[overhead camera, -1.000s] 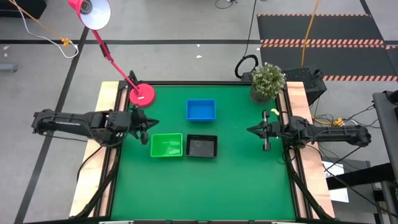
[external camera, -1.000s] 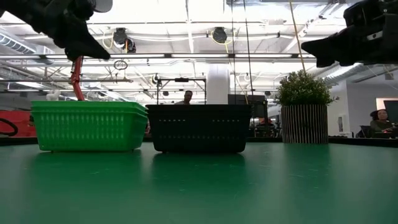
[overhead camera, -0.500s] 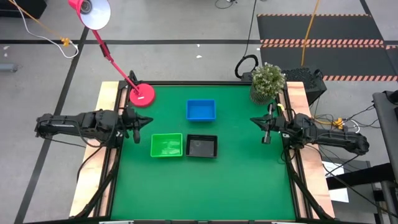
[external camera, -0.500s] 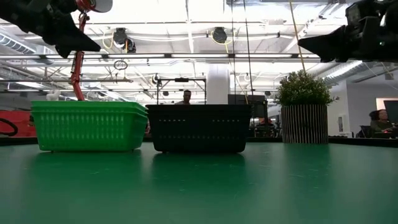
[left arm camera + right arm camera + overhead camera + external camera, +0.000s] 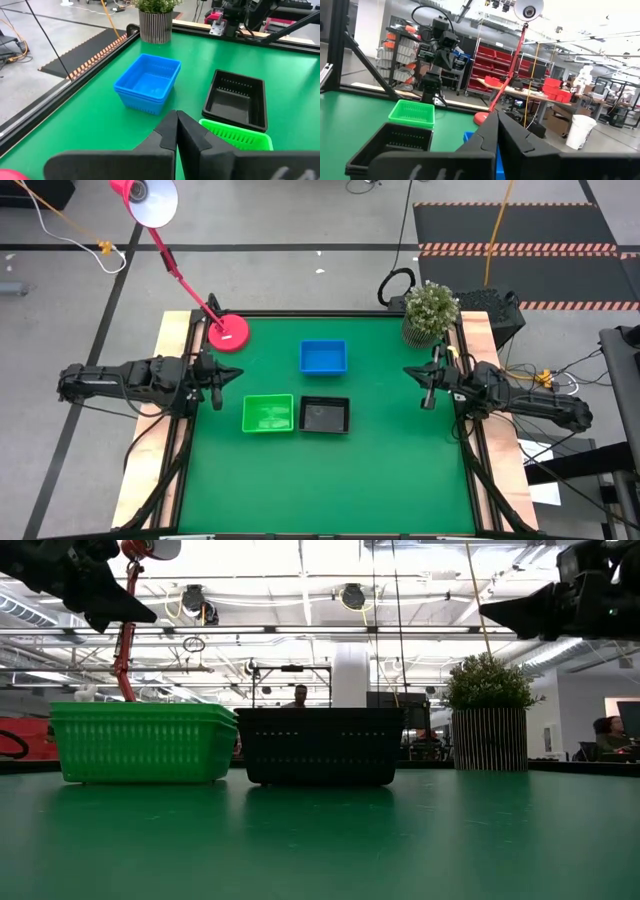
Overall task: Stack baskets by color
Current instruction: Return to Home Position
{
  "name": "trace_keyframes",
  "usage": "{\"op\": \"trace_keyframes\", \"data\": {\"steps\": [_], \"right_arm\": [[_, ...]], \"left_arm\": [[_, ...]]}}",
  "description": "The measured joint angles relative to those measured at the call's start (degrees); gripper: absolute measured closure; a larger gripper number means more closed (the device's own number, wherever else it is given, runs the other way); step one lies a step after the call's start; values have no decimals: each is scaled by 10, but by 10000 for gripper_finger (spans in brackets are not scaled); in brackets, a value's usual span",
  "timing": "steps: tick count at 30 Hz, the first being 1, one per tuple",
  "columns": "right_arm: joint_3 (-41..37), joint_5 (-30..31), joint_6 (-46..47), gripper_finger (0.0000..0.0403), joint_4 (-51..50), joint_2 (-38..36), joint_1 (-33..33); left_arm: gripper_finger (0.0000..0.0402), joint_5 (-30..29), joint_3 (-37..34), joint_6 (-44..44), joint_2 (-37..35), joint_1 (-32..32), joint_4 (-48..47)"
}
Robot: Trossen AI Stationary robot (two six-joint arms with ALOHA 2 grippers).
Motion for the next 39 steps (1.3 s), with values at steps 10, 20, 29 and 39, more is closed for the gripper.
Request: {"op": "trace_keyframes", "data": {"steps": [10,20,29,39], "right_arm": [[0,-32,2,403,-22,0,1],[0,-27,25,403,-48,0,17],[0,20,26,403,-78,0,98],[0,36,26,403,-123,0,125]], "left_arm": [[394,0,0,1,0,0,0],[399,1,0,0,0,0,0],[398,1,0,-3,0,0,0],[394,2,0,2,-1,0,0]]}}
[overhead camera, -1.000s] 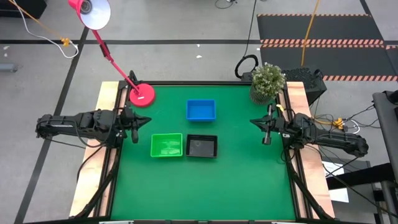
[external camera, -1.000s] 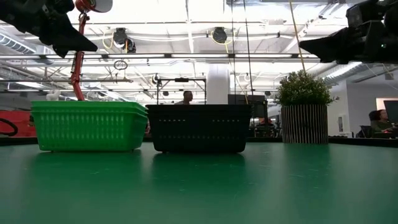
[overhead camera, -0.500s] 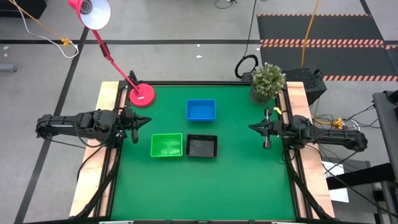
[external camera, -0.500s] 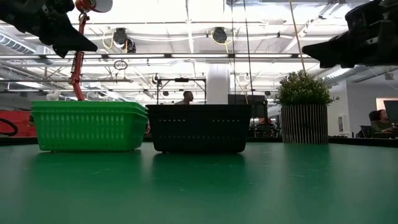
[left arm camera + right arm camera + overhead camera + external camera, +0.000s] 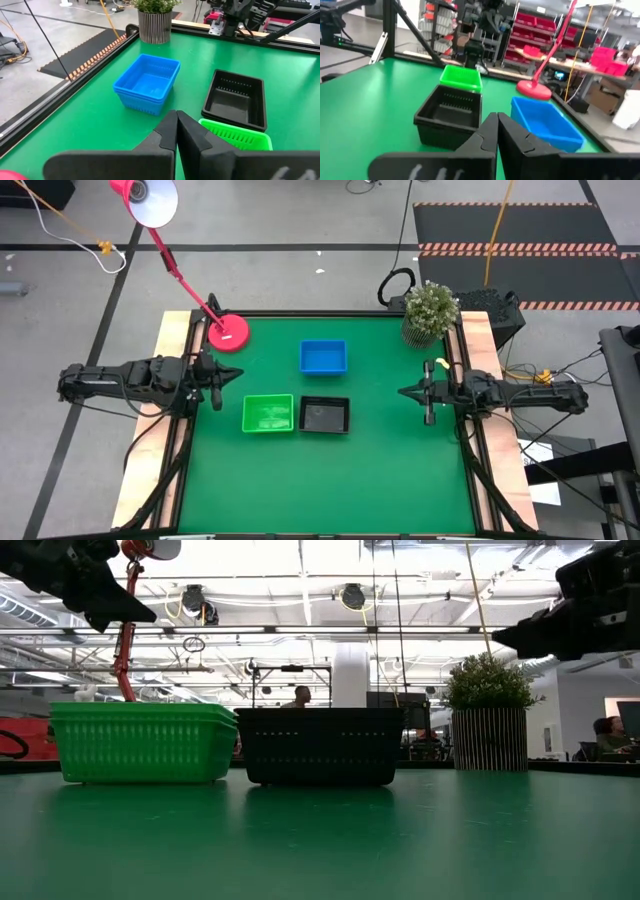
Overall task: Stack baskets by color
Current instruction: Return to Home Position
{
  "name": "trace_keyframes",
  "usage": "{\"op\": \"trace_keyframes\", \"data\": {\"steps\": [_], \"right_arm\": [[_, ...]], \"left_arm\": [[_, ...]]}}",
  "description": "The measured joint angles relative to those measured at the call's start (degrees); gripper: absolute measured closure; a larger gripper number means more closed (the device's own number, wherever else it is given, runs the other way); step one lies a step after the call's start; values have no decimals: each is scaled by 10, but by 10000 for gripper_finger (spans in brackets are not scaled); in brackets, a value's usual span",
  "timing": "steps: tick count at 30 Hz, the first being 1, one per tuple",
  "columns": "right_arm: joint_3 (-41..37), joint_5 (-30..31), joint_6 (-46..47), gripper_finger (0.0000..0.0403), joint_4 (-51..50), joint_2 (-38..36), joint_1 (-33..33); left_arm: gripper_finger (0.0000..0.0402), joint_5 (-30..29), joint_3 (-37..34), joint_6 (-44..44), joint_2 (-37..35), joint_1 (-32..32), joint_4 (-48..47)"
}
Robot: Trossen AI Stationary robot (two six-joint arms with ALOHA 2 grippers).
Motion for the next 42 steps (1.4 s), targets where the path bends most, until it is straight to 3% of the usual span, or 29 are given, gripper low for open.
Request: {"op": "trace_keyframes", "data": {"steps": [13,23,37,42], "right_arm": [[0,58,-21,403,-9,-53,0],[0,43,-22,403,-27,-64,0],[0,43,-22,403,-26,-64,0],[0,43,-22,403,-25,-64,0]], "left_arm": [[398,35,0,3,-4,0,-8],[396,49,-3,28,-62,-1,-22],[399,107,-85,60,-171,-1,28],[398,123,-151,74,-200,-1,120]]}}
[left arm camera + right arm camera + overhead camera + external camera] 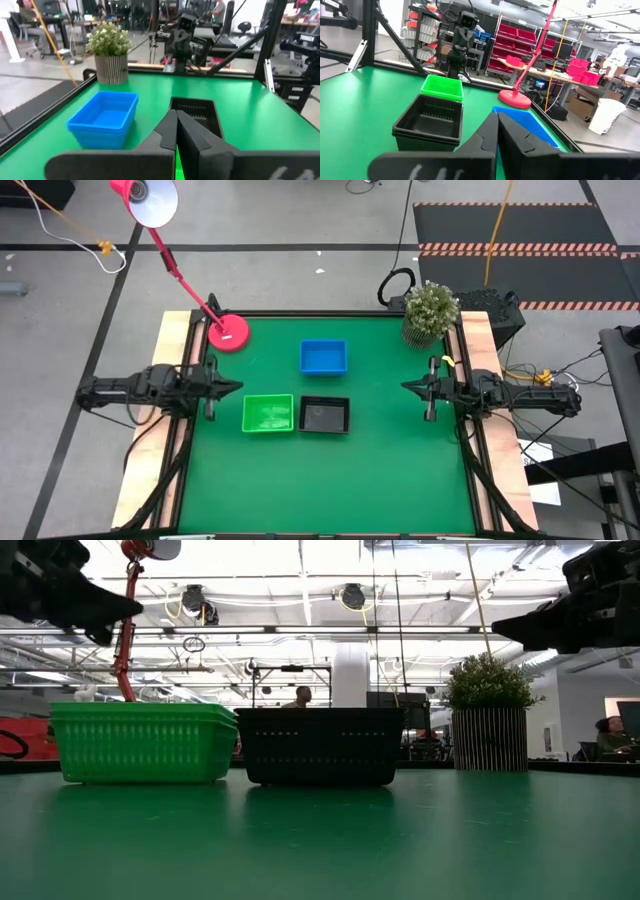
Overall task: Stack baskets by color
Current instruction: Return to Home Position
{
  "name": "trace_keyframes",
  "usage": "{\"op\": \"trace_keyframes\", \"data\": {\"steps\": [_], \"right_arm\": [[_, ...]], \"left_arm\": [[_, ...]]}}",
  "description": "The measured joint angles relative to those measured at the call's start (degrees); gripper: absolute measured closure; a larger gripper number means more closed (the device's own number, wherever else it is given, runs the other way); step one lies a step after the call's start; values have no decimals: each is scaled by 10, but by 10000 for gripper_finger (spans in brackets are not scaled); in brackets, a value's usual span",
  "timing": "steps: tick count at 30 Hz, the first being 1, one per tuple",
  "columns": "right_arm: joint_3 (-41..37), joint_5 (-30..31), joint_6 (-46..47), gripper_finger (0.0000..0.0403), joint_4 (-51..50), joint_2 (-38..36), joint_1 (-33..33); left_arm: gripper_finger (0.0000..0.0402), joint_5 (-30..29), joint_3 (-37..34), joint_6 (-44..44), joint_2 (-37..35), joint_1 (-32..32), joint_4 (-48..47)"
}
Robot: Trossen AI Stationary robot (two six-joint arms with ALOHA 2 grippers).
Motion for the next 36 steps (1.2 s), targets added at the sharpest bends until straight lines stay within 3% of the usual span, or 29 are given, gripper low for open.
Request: {"op": "trace_keyframes", "data": {"steps": [10,20,36], "right_arm": [[0,0,0,403,0,0,0],[0,0,0,403,0,0,0],[0,0,0,403,1,0,0]], "left_arm": [[399,25,-108,16,0,0,190],[399,26,-111,70,0,2,171],[385,42,-111,56,0,22,162]]}}
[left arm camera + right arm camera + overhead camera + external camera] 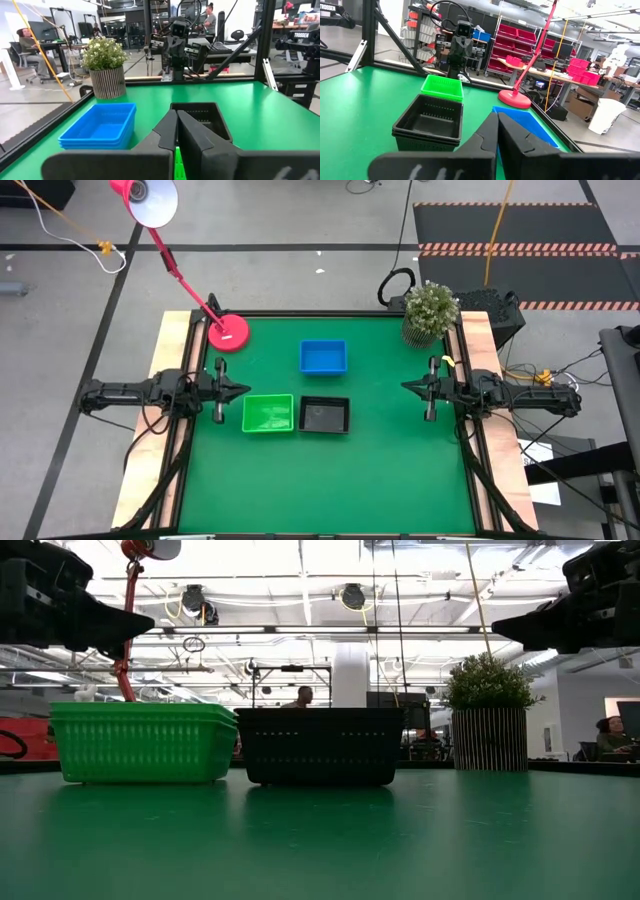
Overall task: Stack baskets by color
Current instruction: Return to Home Position
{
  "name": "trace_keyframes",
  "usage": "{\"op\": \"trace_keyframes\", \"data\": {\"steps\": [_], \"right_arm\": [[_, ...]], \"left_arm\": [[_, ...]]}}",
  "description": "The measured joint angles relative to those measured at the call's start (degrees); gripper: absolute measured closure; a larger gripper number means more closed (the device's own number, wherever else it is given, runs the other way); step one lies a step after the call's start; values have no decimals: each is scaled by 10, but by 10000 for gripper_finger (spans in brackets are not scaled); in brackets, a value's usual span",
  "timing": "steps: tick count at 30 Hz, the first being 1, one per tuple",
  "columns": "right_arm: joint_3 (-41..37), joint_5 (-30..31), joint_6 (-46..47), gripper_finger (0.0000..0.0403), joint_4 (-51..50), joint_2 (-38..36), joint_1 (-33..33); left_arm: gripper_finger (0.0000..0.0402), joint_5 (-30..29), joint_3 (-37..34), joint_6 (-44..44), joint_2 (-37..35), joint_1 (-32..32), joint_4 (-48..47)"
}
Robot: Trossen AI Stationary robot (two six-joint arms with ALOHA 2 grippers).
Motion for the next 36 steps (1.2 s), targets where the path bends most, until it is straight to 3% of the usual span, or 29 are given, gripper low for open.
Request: {"op": "trace_keyframes", "data": {"steps": [11,20,36], "right_arm": [[0,0,0,403,0,0,0],[0,0,0,403,0,0,0],[0,0,0,403,0,0,0]], "left_arm": [[399,-1,0,2,0,0,7],[370,-1,-1,1,0,0,8],[371,-1,-1,2,0,0,9]]}}
